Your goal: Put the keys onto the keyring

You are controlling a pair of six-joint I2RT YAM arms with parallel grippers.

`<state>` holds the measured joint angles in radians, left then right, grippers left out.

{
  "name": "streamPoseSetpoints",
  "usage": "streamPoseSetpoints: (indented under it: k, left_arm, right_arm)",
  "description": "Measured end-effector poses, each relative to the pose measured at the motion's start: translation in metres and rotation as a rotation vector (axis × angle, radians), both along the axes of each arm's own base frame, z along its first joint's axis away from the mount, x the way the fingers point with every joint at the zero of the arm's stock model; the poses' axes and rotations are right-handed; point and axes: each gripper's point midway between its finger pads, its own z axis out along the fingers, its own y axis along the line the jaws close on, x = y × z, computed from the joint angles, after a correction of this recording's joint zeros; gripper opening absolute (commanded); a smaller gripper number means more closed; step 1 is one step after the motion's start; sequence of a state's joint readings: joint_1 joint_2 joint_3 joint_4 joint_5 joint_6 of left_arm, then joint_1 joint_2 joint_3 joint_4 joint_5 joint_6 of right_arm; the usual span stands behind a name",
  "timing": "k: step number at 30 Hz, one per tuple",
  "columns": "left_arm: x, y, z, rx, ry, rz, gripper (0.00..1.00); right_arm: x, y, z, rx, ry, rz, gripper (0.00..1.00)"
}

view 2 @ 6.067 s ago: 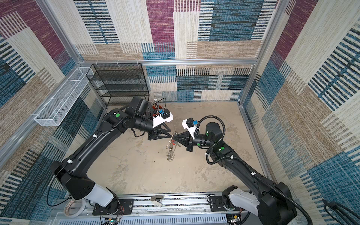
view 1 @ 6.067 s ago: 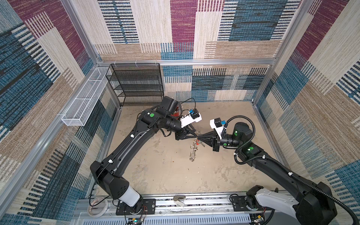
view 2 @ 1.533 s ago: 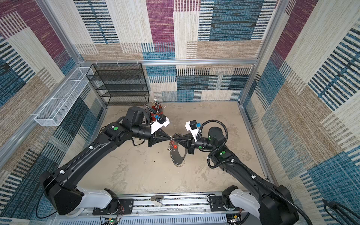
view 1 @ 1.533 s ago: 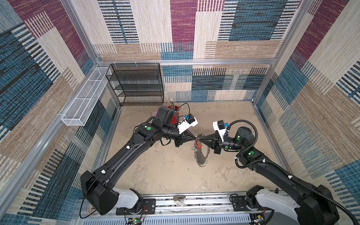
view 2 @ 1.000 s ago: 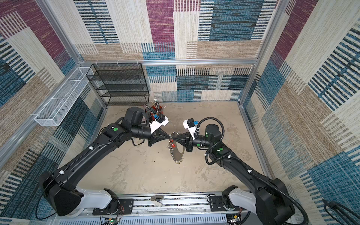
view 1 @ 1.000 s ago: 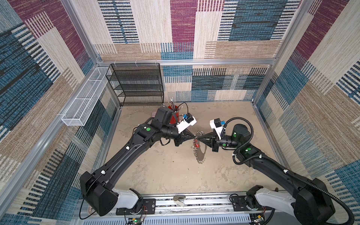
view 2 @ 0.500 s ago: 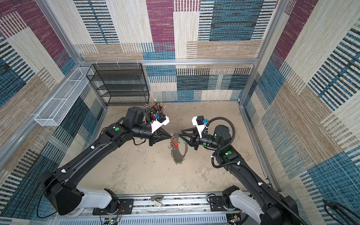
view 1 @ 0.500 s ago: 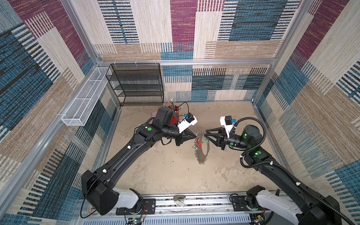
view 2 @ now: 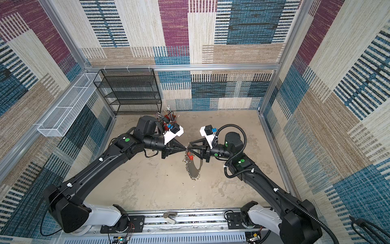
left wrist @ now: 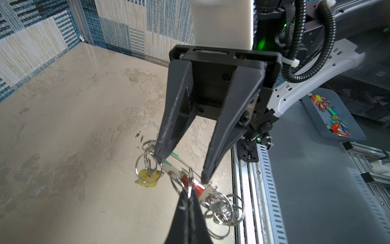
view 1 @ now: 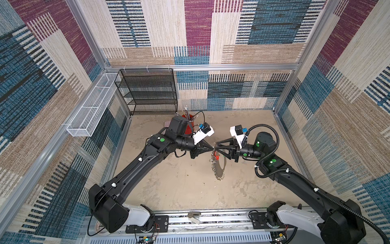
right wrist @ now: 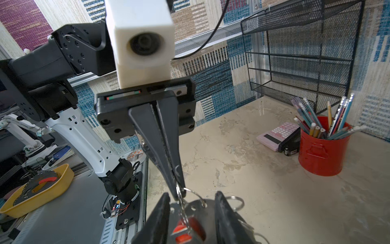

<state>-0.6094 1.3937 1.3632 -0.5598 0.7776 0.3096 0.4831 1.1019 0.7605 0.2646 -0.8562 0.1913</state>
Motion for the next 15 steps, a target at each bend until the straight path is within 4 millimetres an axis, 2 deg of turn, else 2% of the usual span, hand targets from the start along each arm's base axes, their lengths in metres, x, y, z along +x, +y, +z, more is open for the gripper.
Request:
streamPoseSetpoints:
  k: [5, 15]
  left_arm:
    - [0.0002, 0.0001, -0.0021, 0.005, 0.007, 0.001, 0.0]
    - [-0.0045, 0.0017, -0.0077, 0.023, 0.044, -0.008, 0.0]
  right_arm:
    - [-0.0029, 0.0026, -0.0021, -0.004, -0.003, 0.02, 0.34]
    - [-0.004, 0.0066, -0.0086, -0.019, -0.012, 0.027, 0.24]
